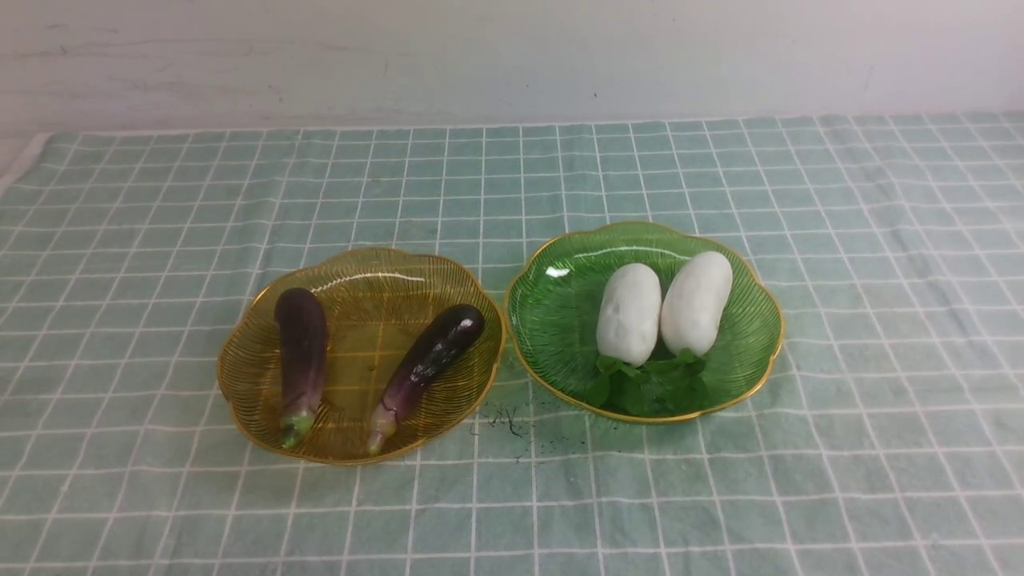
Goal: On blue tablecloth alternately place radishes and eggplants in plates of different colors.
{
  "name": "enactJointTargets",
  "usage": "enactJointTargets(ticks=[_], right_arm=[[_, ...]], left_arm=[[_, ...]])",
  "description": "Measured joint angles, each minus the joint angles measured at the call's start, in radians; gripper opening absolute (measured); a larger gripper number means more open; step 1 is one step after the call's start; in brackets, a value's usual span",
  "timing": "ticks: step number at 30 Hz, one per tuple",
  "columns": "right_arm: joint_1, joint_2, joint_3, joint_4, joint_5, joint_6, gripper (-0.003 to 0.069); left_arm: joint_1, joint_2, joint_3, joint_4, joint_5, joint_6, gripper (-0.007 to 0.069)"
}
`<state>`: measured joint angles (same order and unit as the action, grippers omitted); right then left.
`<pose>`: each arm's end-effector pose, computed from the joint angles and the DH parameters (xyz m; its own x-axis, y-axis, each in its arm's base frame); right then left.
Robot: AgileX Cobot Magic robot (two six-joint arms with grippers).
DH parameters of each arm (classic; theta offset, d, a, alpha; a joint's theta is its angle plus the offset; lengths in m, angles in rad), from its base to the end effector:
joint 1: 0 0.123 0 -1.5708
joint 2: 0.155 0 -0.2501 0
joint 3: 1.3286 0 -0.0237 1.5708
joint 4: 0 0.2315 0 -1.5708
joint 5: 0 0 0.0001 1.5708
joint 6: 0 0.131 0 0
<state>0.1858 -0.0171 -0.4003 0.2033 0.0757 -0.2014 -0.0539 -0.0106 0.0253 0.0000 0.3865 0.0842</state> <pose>0.0611 0.0135 0.3446 0.4098 0.0784 -0.9088 -0.1989 0.9800 -0.0052 0.1061 -0.0057 0.1588 -0.3028 0.1006 -0.9477 0.0796 0.9936 0.0800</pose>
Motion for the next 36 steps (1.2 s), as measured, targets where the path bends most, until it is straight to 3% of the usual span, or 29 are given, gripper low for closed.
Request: enactJointTargets(ticks=[11, 21, 24, 36], right_arm=[[-0.009, 0.000, 0.050, -0.044, 0.033, -0.025, -0.0014], [-0.204, 0.001, 0.420, -0.085, 0.199, -0.034, -0.0014], [-0.208, 0.002, 0.425, -0.087, 0.298, -0.034, -0.0014], [-0.208, 0.002, 0.422, -0.087, 0.313, -0.038, -0.0014]], left_arm=[[0.000, 0.000, 0.000, 0.000, 0.000, 0.000, -0.0008], [0.000, 0.000, 0.000, 0.000, 0.000, -0.001, -0.0008], [0.000, 0.000, 0.000, 0.000, 0.000, -0.001, -0.0008], [0.000, 0.000, 0.000, 0.000, 0.000, -0.001, -0.0008]])
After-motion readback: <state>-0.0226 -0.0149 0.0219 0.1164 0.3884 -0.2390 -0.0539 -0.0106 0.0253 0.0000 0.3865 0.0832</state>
